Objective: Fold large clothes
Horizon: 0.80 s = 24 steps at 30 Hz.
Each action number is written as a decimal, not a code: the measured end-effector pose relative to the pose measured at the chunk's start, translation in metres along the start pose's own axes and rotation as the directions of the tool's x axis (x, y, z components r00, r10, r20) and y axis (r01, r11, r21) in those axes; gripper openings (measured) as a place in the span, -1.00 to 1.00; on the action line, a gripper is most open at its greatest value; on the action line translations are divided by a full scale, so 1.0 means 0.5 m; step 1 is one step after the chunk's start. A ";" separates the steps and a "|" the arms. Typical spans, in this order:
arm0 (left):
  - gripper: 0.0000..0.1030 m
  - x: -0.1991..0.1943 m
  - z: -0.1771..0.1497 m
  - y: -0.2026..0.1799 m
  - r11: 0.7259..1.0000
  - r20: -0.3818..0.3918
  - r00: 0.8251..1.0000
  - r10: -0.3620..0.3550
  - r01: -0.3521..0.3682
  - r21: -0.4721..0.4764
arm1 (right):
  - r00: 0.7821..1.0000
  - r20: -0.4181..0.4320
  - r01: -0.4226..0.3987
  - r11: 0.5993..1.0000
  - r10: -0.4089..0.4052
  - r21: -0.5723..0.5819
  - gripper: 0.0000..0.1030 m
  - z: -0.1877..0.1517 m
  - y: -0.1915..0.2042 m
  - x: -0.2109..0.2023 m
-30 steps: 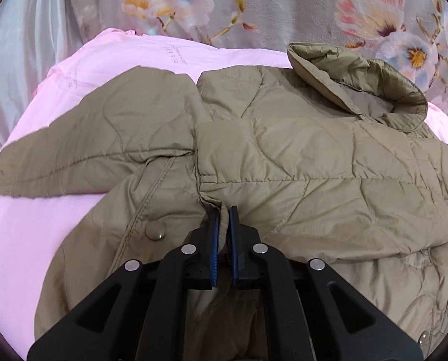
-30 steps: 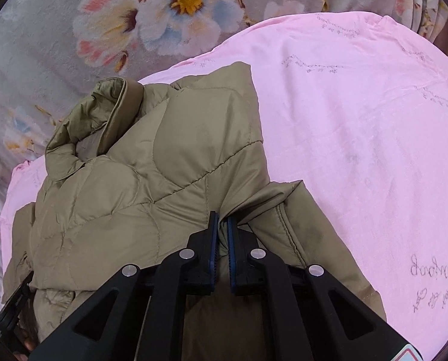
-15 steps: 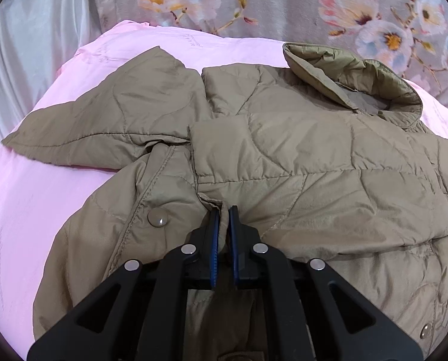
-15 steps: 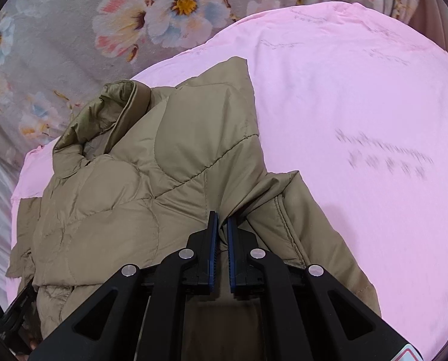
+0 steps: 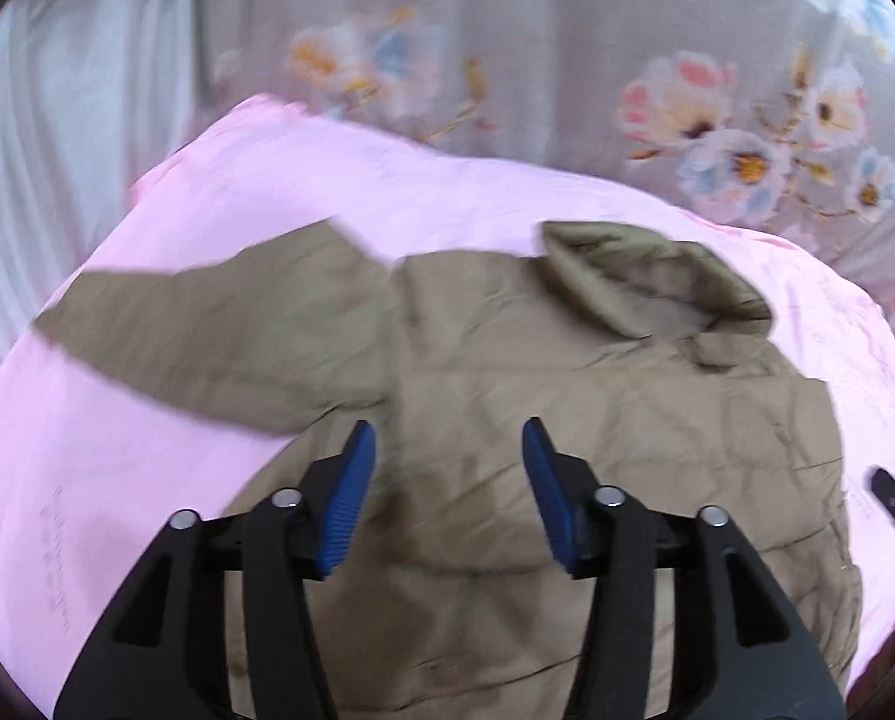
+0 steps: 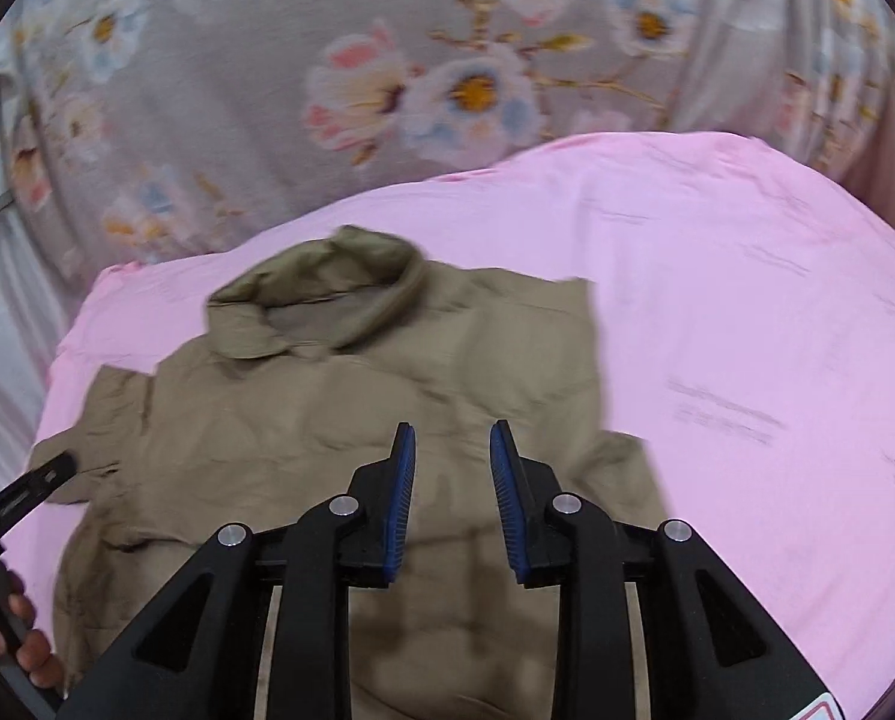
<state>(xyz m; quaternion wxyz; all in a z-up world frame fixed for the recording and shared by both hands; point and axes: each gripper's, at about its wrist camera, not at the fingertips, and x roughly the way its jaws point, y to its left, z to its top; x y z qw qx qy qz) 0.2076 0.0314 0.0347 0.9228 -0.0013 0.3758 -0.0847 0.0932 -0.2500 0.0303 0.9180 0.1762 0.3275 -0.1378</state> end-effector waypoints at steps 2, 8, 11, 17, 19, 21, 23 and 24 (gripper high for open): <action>-0.02 0.025 0.000 -0.045 0.999 -0.005 1.000 0.001 -0.001 0.042 | 1.000 -0.021 -0.011 0.999 0.010 -0.052 -0.47 0.001 0.046 0.036; -0.01 0.154 -0.053 -0.103 0.997 -0.130 0.991 0.009 0.001 0.079 | 0.991 -0.134 -0.008 0.994 -0.006 -0.106 -0.47 -0.048 0.091 0.145; 0.06 0.169 -0.083 -0.107 0.994 -0.093 0.995 0.034 -0.024 0.102 | 0.988 -0.152 -0.024 0.997 0.012 -0.079 -0.50 -0.072 0.073 0.171; 0.10 0.170 -0.093 -0.117 0.991 -0.070 0.996 0.058 -0.049 0.121 | 0.990 -0.139 -0.004 0.995 -0.009 -0.097 -0.49 -0.084 0.078 0.182; 0.11 0.168 -0.094 -0.116 0.991 -0.069 0.996 0.060 -0.051 0.122 | 0.990 -0.138 -0.002 0.995 -0.012 -0.099 -0.49 -0.086 0.078 0.182; 0.12 0.170 -0.093 -0.117 0.991 -0.070 0.996 0.063 -0.054 0.124 | 0.990 -0.139 0.000 0.995 -0.014 -0.100 -0.49 -0.086 0.079 0.185; 0.13 0.170 -0.092 -0.118 0.991 -0.070 0.996 0.062 -0.053 0.123 | 0.990 -0.140 0.004 0.995 -0.018 -0.103 -0.49 -0.087 0.080 0.186; 0.14 0.170 -0.092 -0.117 0.991 -0.071 0.996 0.059 -0.051 0.120 | 0.990 -0.140 0.006 0.994 -0.021 -0.105 -0.49 -0.087 0.080 0.186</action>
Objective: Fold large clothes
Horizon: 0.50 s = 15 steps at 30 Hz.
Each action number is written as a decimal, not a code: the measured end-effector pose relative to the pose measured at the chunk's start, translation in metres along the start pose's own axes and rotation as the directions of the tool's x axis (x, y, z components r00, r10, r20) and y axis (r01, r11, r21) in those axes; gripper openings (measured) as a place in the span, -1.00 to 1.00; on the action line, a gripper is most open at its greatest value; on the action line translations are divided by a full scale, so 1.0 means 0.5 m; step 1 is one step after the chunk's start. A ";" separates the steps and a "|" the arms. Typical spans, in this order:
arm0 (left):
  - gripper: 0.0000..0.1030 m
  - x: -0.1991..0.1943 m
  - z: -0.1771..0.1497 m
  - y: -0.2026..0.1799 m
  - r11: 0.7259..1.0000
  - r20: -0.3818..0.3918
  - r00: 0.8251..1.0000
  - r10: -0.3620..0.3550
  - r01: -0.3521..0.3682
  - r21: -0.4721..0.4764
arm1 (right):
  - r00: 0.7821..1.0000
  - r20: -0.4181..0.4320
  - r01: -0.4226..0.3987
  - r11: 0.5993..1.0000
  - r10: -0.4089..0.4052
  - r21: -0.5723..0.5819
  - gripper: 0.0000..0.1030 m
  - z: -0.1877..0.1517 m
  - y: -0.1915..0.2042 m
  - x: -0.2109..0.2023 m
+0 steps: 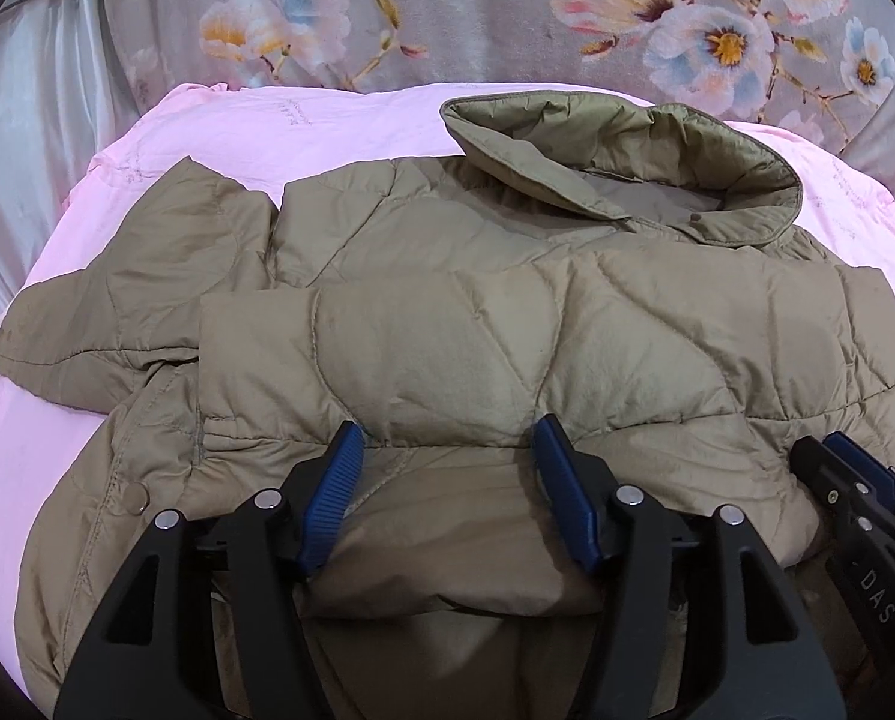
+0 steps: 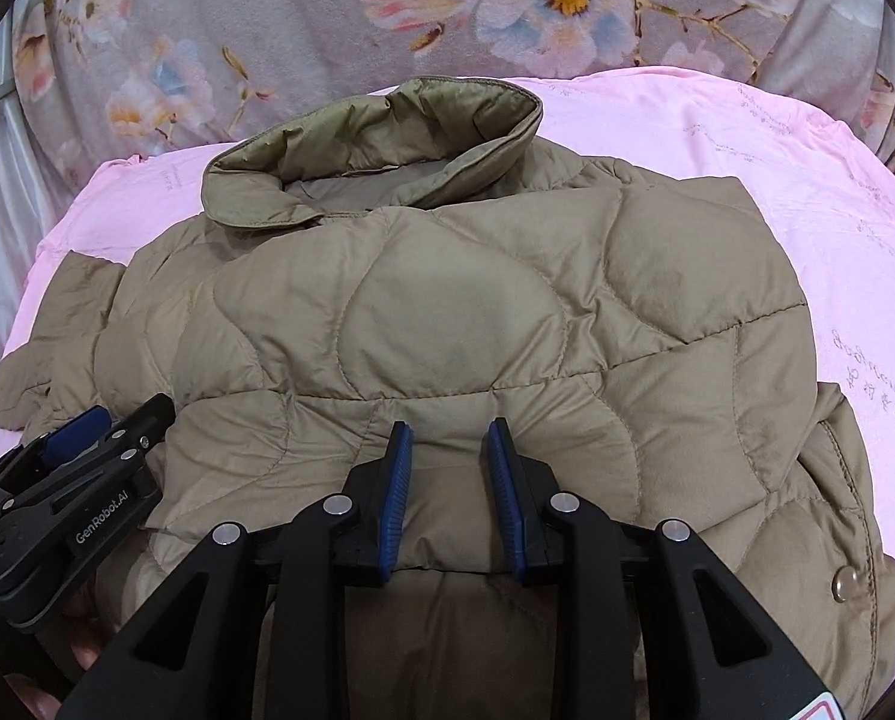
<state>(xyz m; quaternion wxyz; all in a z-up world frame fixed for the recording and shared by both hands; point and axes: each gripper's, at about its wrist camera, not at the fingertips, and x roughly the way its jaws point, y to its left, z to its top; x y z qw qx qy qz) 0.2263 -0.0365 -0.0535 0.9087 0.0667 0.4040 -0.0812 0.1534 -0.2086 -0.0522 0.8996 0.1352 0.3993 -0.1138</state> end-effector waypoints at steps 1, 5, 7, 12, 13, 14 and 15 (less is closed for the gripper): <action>0.16 -0.001 0.000 0.004 1.000 0.001 1.000 -0.012 0.012 -0.010 | 1.000 0.000 0.001 1.000 -0.001 0.000 -0.49 0.000 0.001 0.001; 0.27 -0.025 0.010 0.058 0.988 -0.003 0.995 -0.103 0.102 -0.112 | 1.000 -0.003 -0.013 1.000 0.013 0.008 -0.44 0.002 -0.001 -0.001; 0.27 -0.059 0.025 0.119 0.975 0.007 0.992 -0.129 0.128 -0.179 | 1.000 0.005 -0.017 1.000 0.017 0.010 -0.32 0.004 -0.002 -0.014; 0.70 -0.127 0.063 0.372 0.938 0.073 0.997 -0.001 0.026 -0.344 | 0.999 0.053 0.003 1.000 -0.003 -0.007 -0.04 -0.008 0.006 -0.092; 0.70 -0.125 0.066 0.414 0.927 0.064 0.998 0.026 0.000 -0.374 | 0.998 0.055 0.003 1.000 -0.002 -0.014 0.01 -0.012 0.008 -0.104; 0.70 -0.118 0.069 0.465 0.910 0.044 0.997 0.066 -0.042 -0.413 | 0.999 0.054 0.000 1.000 0.001 -0.021 0.03 -0.015 0.009 -0.111; 0.70 -0.105 0.069 0.531 0.880 0.012 0.993 0.117 -0.098 -0.465 | 0.999 0.050 -0.004 1.000 0.006 -0.027 0.05 -0.021 0.011 -0.119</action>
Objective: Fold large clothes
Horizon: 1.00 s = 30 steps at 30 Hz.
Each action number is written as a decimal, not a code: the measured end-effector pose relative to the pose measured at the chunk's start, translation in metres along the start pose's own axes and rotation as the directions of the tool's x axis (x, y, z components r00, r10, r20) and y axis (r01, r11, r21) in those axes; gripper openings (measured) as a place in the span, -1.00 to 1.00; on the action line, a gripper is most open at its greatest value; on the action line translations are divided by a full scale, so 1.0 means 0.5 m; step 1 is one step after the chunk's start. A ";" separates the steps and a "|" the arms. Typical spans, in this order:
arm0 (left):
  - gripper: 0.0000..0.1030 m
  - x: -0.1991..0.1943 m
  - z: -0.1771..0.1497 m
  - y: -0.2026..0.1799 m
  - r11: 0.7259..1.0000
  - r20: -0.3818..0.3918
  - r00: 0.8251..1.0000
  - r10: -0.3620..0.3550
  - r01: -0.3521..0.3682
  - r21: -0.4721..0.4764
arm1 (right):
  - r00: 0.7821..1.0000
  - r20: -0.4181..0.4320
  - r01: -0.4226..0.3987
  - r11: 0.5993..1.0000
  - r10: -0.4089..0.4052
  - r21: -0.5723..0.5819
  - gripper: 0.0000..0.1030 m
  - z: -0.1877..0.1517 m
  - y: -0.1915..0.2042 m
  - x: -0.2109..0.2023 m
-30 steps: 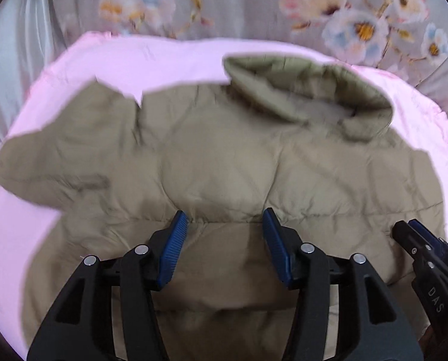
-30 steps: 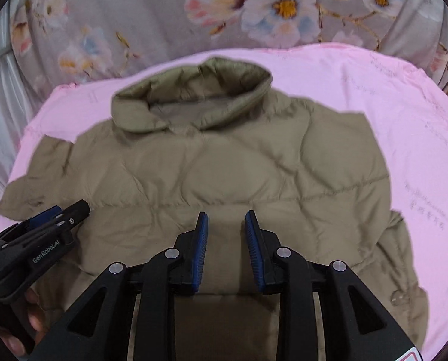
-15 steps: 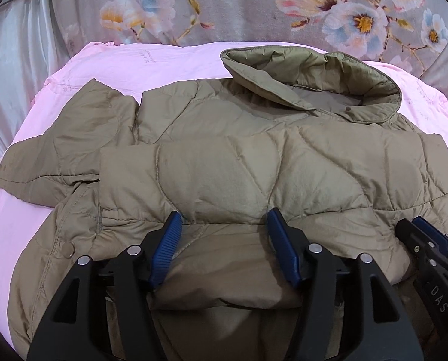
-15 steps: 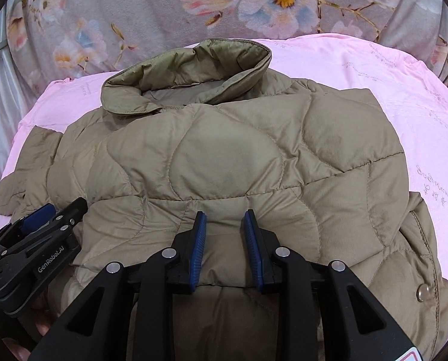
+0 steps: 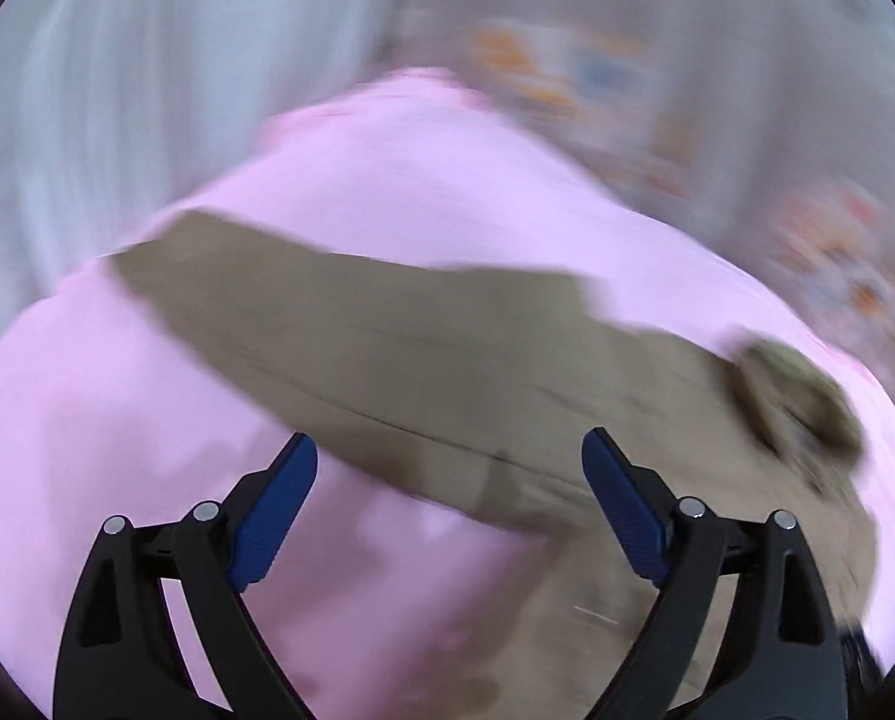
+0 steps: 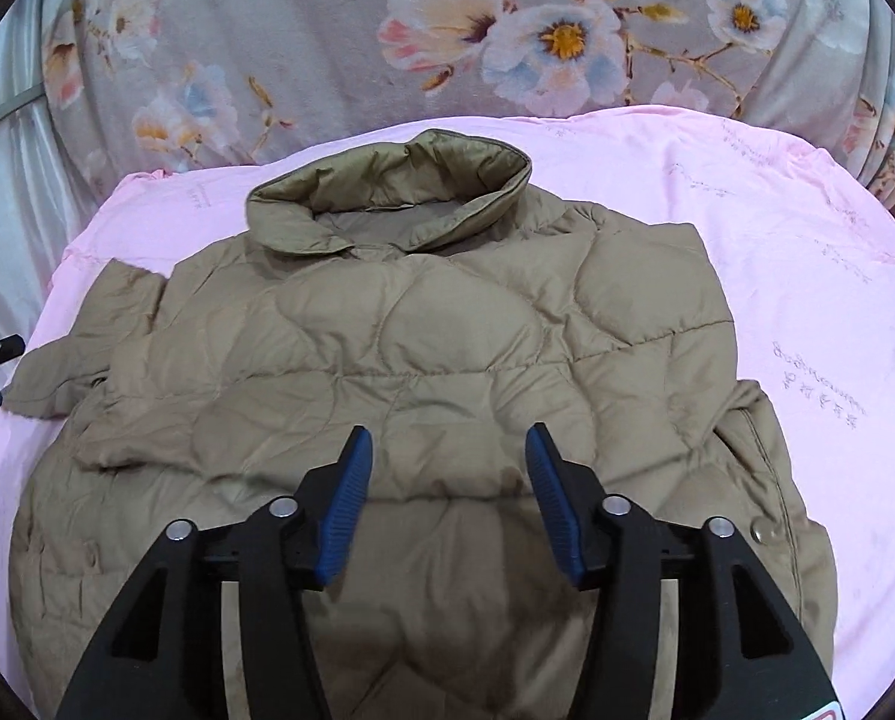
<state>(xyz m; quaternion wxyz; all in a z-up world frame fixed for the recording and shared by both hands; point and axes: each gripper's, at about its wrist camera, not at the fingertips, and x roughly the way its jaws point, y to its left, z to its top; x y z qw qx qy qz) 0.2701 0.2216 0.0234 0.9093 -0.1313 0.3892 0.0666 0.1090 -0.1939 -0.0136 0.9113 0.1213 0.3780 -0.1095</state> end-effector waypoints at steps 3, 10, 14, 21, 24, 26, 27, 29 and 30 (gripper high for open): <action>0.66 0.061 0.059 0.129 0.983 -0.034 0.993 0.109 -0.113 -0.147 | 1.000 -0.011 -0.017 1.000 0.017 0.002 0.07 -0.012 0.001 -0.013; 0.49 0.179 0.123 0.280 0.920 -0.108 0.986 0.129 -0.159 -0.358 | 0.999 -0.039 -0.024 1.000 0.024 -0.005 0.07 -0.031 0.013 -0.013; -0.08 0.209 0.130 0.280 0.916 -0.106 0.987 0.121 -0.152 -0.372 | 0.999 -0.045 -0.024 1.000 0.024 0.001 0.07 -0.031 0.015 -0.011; -0.96 0.122 0.177 0.185 0.963 0.009 0.996 0.088 -0.083 -0.258 | 0.999 -0.036 -0.022 1.000 0.022 0.004 0.08 -0.025 0.018 -0.016; -0.96 0.004 0.213 0.068 0.992 0.130 0.992 0.001 0.016 -0.128 | 0.999 -0.026 -0.028 1.000 0.028 0.009 0.08 -0.020 0.022 -0.022; -0.96 -0.072 0.222 -0.018 0.996 0.191 0.979 -0.073 0.081 -0.032 | 0.999 -0.019 -0.028 1.000 0.028 0.008 0.08 -0.016 0.025 -0.027; -0.96 -0.121 0.220 -0.081 0.992 0.223 0.966 -0.130 0.124 0.038 | 0.999 -0.016 -0.027 1.000 0.028 0.009 0.08 -0.015 0.026 -0.029; -0.96 -0.183 0.202 -0.173 0.972 0.240 0.946 -0.216 0.185 0.144 | 1.000 -0.013 -0.027 1.000 0.027 0.015 0.08 -0.015 0.026 -0.033; -0.96 -0.217 0.180 -0.233 0.951 0.229 0.934 -0.276 0.231 0.204 | 1.000 -0.012 -0.024 1.000 0.024 0.019 0.08 -0.016 0.023 -0.036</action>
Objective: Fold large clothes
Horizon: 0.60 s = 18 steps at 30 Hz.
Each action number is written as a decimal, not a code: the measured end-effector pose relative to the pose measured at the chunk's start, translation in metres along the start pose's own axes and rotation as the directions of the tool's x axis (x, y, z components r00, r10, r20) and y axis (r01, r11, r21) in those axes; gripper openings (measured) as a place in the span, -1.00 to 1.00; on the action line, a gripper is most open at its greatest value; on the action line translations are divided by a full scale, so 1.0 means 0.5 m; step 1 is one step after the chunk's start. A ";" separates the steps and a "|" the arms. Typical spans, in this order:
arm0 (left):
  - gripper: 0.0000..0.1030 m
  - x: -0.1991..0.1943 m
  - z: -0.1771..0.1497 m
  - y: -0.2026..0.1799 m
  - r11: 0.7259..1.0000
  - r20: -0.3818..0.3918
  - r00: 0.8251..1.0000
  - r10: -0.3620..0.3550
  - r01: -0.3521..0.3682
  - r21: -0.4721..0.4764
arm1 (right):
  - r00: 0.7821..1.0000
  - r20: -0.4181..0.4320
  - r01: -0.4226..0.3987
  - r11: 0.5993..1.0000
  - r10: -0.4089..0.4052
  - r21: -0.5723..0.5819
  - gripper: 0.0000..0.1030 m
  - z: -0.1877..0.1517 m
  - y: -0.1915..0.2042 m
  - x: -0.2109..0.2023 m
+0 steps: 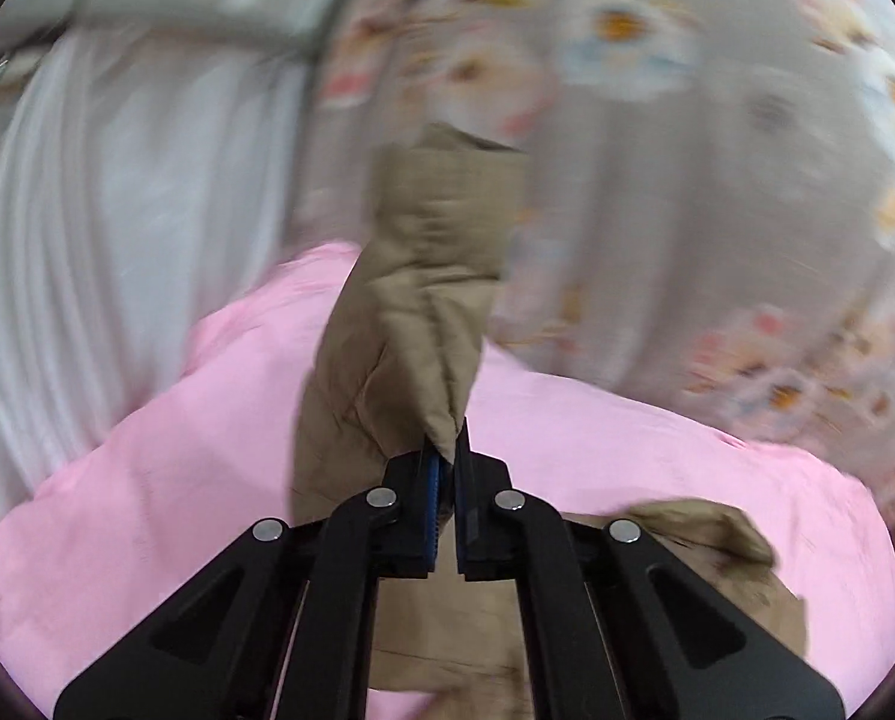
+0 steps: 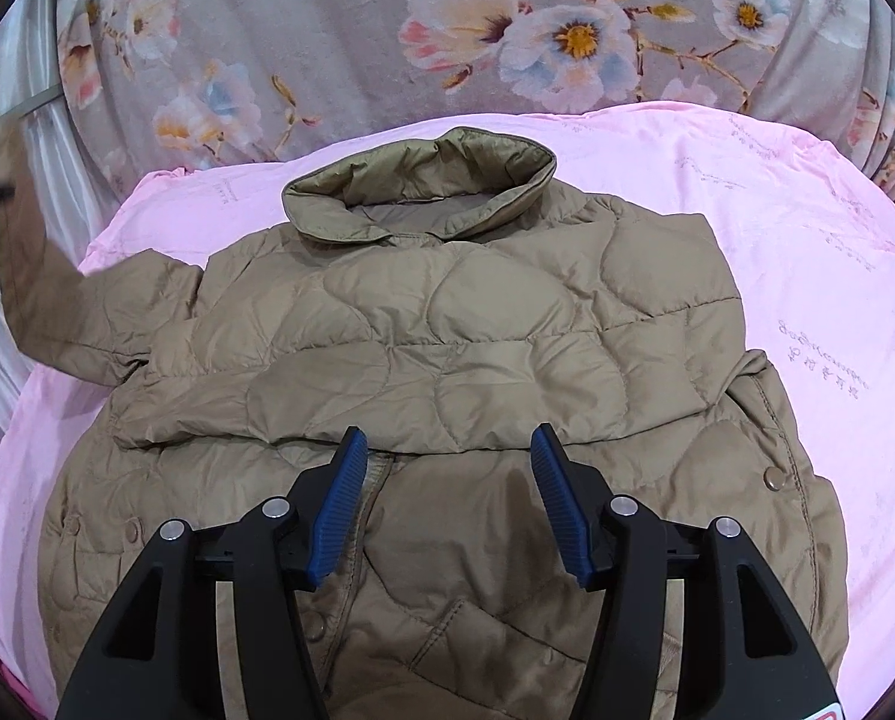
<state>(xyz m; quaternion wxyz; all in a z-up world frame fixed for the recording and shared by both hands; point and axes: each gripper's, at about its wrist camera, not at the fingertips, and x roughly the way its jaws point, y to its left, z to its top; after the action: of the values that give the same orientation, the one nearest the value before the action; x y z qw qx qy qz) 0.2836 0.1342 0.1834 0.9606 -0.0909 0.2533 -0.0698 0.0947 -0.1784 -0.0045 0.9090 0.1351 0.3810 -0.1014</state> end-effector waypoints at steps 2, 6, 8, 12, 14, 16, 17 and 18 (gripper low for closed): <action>-0.96 -0.020 -0.022 -0.094 0.994 -0.029 0.995 -0.093 0.095 0.060 | 1.000 0.003 0.009 1.000 -0.009 0.008 0.08 -0.003 -0.007 -0.006; -0.89 -0.025 -0.140 -0.273 0.957 -0.178 0.957 -0.228 0.255 0.142 | 0.999 0.003 0.032 0.999 -0.032 0.031 0.09 -0.010 -0.032 -0.018; -0.86 -0.007 -0.217 -0.331 0.940 -0.278 0.923 -0.266 0.312 0.138 | 0.999 0.002 0.048 0.998 -0.048 0.046 0.11 -0.014 -0.048 -0.021; -0.77 0.024 -0.334 -0.359 0.924 -0.444 0.839 -0.314 0.378 0.061 | 0.997 0.001 0.082 0.994 -0.082 0.077 0.21 -0.020 -0.089 -0.027; -0.53 0.037 -0.360 -0.328 0.931 -0.478 0.818 -0.319 0.366 0.005 | 0.996 0.002 0.086 0.992 -0.087 0.092 0.21 -0.019 -0.108 -0.030; -0.14 0.041 -0.354 -0.277 0.940 -0.463 0.823 -0.329 0.334 -0.074 | 0.996 0.012 0.088 0.990 -0.090 0.107 0.25 -0.013 -0.125 -0.033; 0.04 0.039 -0.345 -0.249 0.940 -0.448 0.828 -0.338 0.324 -0.111 | 0.996 0.017 0.085 0.990 -0.087 0.114 0.26 -0.010 -0.132 -0.034; 0.11 0.039 -0.335 -0.208 0.943 -0.421 0.844 -0.333 0.290 -0.163 | 0.996 0.024 0.077 0.989 -0.080 0.123 0.29 -0.003 -0.139 -0.034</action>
<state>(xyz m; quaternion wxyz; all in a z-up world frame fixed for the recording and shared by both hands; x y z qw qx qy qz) 0.2077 0.0060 0.0528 0.8480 -0.1573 0.4499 -0.2319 0.0620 -0.2421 -0.0050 0.8998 0.1739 0.3658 -0.1622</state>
